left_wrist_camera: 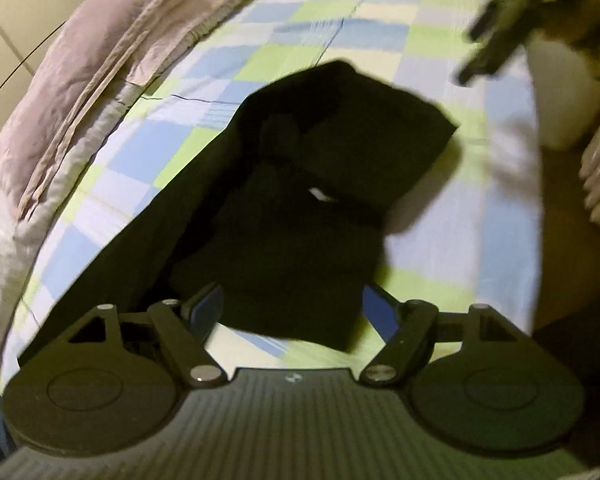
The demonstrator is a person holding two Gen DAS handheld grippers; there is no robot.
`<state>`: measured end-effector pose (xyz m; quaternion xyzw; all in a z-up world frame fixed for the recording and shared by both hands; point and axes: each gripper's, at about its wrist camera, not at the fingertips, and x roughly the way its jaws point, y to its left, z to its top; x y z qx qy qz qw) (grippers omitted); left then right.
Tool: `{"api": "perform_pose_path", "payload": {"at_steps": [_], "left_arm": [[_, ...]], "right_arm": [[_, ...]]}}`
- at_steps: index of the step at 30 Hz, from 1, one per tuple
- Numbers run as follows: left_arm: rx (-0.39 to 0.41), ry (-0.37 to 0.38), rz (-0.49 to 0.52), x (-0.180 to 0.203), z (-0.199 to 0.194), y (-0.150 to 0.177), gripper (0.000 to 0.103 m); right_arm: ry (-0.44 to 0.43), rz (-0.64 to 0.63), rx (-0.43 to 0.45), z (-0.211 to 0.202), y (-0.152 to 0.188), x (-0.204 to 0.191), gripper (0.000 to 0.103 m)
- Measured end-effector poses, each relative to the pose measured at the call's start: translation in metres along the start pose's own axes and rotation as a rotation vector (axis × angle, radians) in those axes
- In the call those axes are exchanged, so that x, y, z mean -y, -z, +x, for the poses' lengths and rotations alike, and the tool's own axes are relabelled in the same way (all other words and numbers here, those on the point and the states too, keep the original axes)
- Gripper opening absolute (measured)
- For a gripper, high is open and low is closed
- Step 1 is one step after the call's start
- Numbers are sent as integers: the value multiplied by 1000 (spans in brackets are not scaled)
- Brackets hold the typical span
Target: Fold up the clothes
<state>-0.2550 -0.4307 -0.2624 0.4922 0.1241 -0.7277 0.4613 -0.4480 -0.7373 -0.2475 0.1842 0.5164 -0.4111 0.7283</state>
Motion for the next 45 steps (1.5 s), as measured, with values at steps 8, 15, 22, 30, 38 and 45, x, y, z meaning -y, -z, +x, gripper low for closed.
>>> {"api": "perform_pose_path", "payload": {"at_steps": [8, 15, 22, 30, 38, 45], "left_arm": [[45, -46, 163, -53, 79, -12, 77], [99, -87, 284, -71, 125, -41, 81], [58, -113, 313, -78, 179, -54, 79], [-63, -51, 232, -97, 205, -84, 1], [-65, -114, 202, -144, 111, -145, 1], [-95, -192, 178, -167, 137, -203, 30]], "right_arm": [[-97, 277, -65, -5, 37, -30, 78], [-108, 410, -25, 30, 39, -26, 78], [-253, 492, -28, 63, 62, -22, 78], [-325, 534, -97, 69, 66, 20, 14], [-213, 233, -15, 18, -23, 108, 11], [-35, -49, 122, 1, -143, 176, 17]]}}
